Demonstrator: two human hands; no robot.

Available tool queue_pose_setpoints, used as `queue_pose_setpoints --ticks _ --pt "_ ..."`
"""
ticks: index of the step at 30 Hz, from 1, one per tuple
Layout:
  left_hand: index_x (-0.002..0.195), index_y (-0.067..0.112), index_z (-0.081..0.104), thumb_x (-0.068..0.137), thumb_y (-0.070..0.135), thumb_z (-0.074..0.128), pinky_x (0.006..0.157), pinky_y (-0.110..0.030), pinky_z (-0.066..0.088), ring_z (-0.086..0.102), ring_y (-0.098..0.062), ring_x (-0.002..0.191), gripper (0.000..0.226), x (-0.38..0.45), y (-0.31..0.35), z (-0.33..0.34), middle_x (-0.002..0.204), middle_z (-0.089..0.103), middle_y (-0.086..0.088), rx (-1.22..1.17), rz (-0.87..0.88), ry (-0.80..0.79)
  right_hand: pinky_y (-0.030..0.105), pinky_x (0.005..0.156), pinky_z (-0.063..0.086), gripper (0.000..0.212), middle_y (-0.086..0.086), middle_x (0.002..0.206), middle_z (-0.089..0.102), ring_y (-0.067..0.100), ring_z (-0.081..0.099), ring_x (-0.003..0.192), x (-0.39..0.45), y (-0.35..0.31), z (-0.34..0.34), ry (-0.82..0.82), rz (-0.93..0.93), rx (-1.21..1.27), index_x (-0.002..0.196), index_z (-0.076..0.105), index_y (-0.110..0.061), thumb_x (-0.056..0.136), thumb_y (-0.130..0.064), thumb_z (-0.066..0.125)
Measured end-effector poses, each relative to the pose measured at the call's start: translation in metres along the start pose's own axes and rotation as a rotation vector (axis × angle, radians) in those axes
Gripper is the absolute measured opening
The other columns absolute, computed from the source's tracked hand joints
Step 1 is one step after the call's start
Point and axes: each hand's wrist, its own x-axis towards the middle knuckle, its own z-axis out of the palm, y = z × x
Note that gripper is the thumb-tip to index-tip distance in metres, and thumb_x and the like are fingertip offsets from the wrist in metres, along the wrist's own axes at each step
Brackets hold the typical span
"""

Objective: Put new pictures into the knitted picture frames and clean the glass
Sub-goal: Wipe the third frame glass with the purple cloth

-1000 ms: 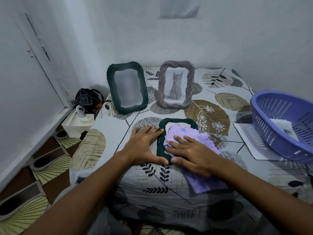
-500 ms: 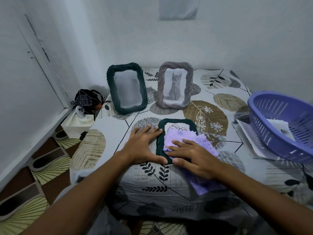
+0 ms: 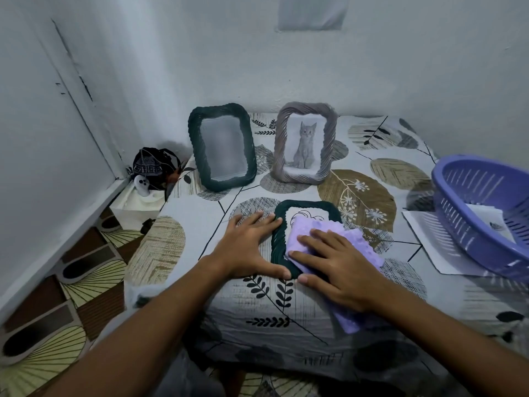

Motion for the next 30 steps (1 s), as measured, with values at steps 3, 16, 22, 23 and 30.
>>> queue_pose_setpoints --ticks 3,16,22,23,30 --pt "0.15 0.035 0.019 0.044 0.094 0.043 0.118 -0.045 -0.004 0.002 -0.005 0.146 0.124 0.001 -0.001 0.001 0.158 0.017 0.011 0.009 0.001 0.002 0.048 0.113 0.019 0.07 0.004 0.152 0.037 0.03 0.031 0.14 0.004 -0.004 0.0 -0.079 0.037 0.011 0.141 0.043 -0.035 0.092 -0.07 0.007" --pt "0.15 0.036 0.019 0.045 0.093 0.045 0.118 -0.044 -0.005 0.003 -0.005 0.146 0.122 0.001 -0.002 0.002 0.158 0.017 0.011 0.008 -0.002 0.001 0.04 0.114 0.009 0.087 -0.006 0.157 0.024 0.021 0.012 0.147 0.009 -0.002 -0.003 -0.129 -0.002 0.103 0.143 0.037 -0.038 0.08 -0.078 -0.007" --pt "0.15 0.036 0.019 0.044 0.094 0.044 0.118 -0.044 -0.004 0.002 -0.006 0.146 0.123 0.001 -0.002 0.002 0.159 0.017 0.011 0.01 0.001 0.001 0.033 0.112 0.006 0.086 -0.01 0.157 0.022 0.017 0.009 0.147 0.014 0.003 -0.006 -0.147 -0.012 0.154 0.141 0.039 -0.042 0.078 -0.079 -0.006" --pt "0.15 0.036 0.019 0.044 0.094 0.044 0.118 -0.045 -0.004 0.002 -0.006 0.146 0.123 0.001 -0.002 0.002 0.159 0.017 0.011 0.011 -0.001 -0.001 0.031 0.112 0.005 0.085 -0.01 0.157 0.022 0.016 0.009 0.147 0.014 0.003 -0.005 -0.139 -0.008 0.166 0.141 0.04 -0.042 0.079 -0.079 -0.005" --pt "0.15 0.036 0.017 0.044 0.093 0.045 0.118 -0.044 -0.008 0.0 -0.005 0.146 0.124 0.0 -0.002 0.0 0.159 0.015 0.011 -0.01 -0.002 -0.018 0.041 0.113 0.024 0.068 -0.008 0.142 0.049 0.013 0.03 0.14 -0.004 0.03 -0.005 -0.012 -0.032 0.388 0.119 0.067 -0.031 0.09 -0.071 0.019"
